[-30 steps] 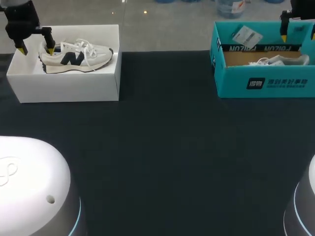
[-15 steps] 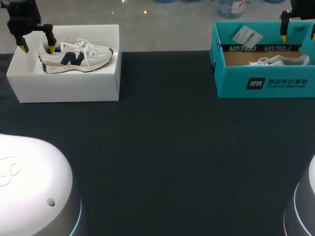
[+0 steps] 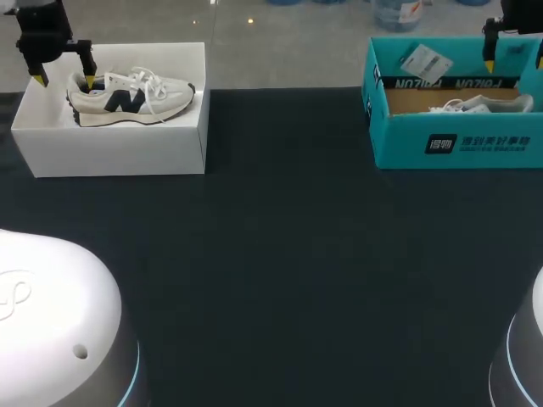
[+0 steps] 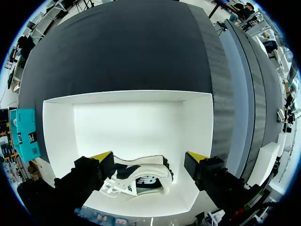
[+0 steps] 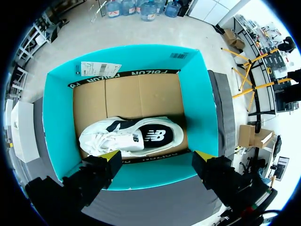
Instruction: Take the shoe out of the shoebox, open the shoe tongue, remove and reinsert the insole, then place the shoe into the shoebox
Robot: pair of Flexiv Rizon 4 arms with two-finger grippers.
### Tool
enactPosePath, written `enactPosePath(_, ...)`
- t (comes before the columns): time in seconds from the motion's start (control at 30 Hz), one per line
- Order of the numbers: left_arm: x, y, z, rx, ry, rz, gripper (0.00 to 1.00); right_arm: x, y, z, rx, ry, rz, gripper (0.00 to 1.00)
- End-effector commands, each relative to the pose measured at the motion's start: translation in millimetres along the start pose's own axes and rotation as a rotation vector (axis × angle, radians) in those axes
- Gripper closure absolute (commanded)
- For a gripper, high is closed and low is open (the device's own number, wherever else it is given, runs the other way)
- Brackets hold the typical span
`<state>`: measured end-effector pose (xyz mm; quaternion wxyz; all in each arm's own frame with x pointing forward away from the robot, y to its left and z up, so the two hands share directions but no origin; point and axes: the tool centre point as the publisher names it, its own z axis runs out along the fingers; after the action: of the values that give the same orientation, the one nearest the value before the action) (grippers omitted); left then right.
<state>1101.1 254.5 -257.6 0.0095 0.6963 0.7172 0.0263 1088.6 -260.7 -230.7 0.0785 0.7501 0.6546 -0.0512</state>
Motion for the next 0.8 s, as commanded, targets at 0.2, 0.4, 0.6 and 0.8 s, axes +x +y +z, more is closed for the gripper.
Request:
enactPosePath(0.2,16.2,50,25,0.044,0.011,-0.045,0.00,-0.2,-1.0,0,-0.002,0.001,0.000,0.00)
enactPosePath(0.4,33.0,71,35,0.100,0.040,-0.062,0.00,-0.2,-1.0,0,-0.002,0.001,0.000,0.00)
enactPosePath(0.6,40.5,85,41,0.126,0.059,-0.072,0.00,-0.2,-1.0,0,-0.002,0.001,0.000,0.00)
enactPosePath(0.8,39.9,94,46,0.153,0.050,-0.089,0.00,-0.2,-1.0,0,-0.002,0.001,0.000,0.00)
